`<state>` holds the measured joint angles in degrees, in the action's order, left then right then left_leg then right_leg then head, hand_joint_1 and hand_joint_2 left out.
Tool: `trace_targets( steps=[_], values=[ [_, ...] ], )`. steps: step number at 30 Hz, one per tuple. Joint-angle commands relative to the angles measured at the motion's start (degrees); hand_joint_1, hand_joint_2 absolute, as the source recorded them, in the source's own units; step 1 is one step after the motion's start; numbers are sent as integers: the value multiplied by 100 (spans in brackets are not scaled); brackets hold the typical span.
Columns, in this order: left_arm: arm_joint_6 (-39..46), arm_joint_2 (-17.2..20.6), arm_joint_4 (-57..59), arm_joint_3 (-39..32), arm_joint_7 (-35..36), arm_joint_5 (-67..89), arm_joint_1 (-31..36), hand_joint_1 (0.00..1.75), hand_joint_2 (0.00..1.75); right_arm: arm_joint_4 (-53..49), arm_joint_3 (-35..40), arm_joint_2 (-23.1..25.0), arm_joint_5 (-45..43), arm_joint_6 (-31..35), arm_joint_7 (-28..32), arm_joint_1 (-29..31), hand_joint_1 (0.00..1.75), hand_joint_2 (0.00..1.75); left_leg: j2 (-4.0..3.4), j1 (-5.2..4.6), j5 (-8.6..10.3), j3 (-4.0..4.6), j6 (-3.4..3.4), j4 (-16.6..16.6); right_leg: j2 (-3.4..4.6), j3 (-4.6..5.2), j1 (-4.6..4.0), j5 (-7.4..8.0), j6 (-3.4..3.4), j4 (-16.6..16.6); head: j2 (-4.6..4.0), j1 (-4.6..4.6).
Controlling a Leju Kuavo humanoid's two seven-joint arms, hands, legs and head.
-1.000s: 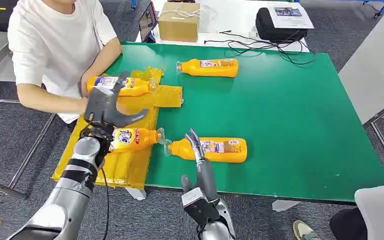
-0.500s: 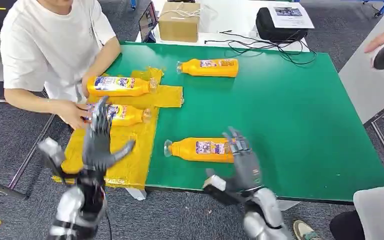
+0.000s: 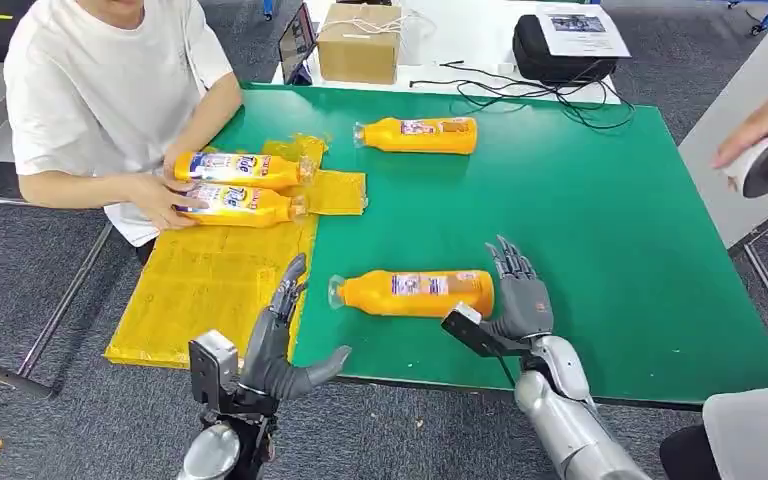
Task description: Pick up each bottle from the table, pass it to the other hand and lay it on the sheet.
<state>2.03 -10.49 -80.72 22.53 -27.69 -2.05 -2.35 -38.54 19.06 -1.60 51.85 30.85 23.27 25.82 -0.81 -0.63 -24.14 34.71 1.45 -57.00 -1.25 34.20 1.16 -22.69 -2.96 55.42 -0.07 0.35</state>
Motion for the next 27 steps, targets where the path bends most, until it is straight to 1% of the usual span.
trace_targets(
  steps=[1, 4, 8, 10, 11, 14, 16, 18, 19, 20, 22, 24, 27],
  values=[
    [-27, 33, 548, 107, -6, 18, 448, 0, 175, 937, 159, 296, -155, -508, 229, 635, 0, 175, -4, 12, -14, -26, -13, -8, 21, -25, -10, -8, 15, 1, 0, 0],
    [-27, 26, 548, 109, -6, 18, 459, 0, 175, 942, 163, 304, -152, -496, 224, 630, 0, 175, 3, 2, -1, -9, -7, 2, 6, -9, 0, -1, 8, -2, 0, 0],
    [-122, 51, 566, 204, 14, 23, 503, 0, 175, 1022, 298, 331, -94, -497, 246, 666, 0, 175, 6, 12, -14, -26, -15, -7, 12, -28, -9, -11, 18, 2, 0, 0],
    [-194, 31, 565, 249, 37, -34, 551, 0, 175, 1094, 554, 343, 148, -510, 99, 720, 0, 175, 1, 2, -4, -12, -7, 1, 7, -11, -1, -3, 9, -3, 0, 0],
    [-200, 25, 571, 282, 37, -36, 589, 0, 175, 1133, 703, 342, 302, -456, 1, 755, 0, 175, 0, 12, -14, -25, -15, -5, 16, -25, -10, -10, 17, 0, 0, 0],
    [-219, 2, 607, 321, 54, -68, 662, 0, 175, 1294, 1004, 296, 659, -438, -270, 898, 0, 175, 1, 9, -11, -20, -13, -4, 13, -21, -7, -7, 14, 0, 0, 0],
    [-218, -2, 619, 335, 53, -66, 692, 0, 175, 1426, 961, 352, 564, -758, -349, 977, 0, 175, 3, 3, -3, -9, -7, 0, 6, -8, -2, -2, 8, -1, 0, 0],
    [-218, -2, 619, 335, 53, -66, 692, 0, 175, 1426, 961, 352, 564, -758, -349, 977, 0, 175, 1, 9, -10, -20, -12, -6, 14, -20, -7, -7, 14, 2, 0, 0],
    [-188, -15, 593, 285, 62, -105, 660, 0, 175, 1644, 1044, 421, 635, -1275, -751, 1098, 0, 175, 2, 4, -4, -13, -8, 0, 9, -12, -2, -2, 9, -2, 0, -2],
    [-195, -7, 531, 254, 103, -147, 626, 0, 175, 1655, 1193, 452, 723, -1815, -1032, 1201, 0, 175, 3, 9, -11, -23, -12, -4, 13, -24, -8, -7, 14, -2, 0, 0],
    [-838, -48, 498, 107, 647, -1005, 543, 0, 175, 1656, 1215, 548, 735, -1943, -1436, 1241, 0, 175, -11, 7, -13, -22, -12, -5, 27, -18, -5, -6, 15, 3, 0, 0],
    [-889, -19, 514, 150, 685, -1017, 547, 0, 175, 1785, 1349, 594, 849, -2126, -1749, 1370, 0, 175, -13, 3, -6, -15, -8, 1, 25, -9, -2, 0, 9, -1, 0, 0],
    [-1014, -27, 544, 139, 779, -1169, 550, 0, 175, 1903, 1466, 555, 928, -2440, -1984, 1518, 0, 175, -6, 14, -9, -41, -16, -1, 24, -36, -12, -4, 17, -5, 0, 0]
  ],
)
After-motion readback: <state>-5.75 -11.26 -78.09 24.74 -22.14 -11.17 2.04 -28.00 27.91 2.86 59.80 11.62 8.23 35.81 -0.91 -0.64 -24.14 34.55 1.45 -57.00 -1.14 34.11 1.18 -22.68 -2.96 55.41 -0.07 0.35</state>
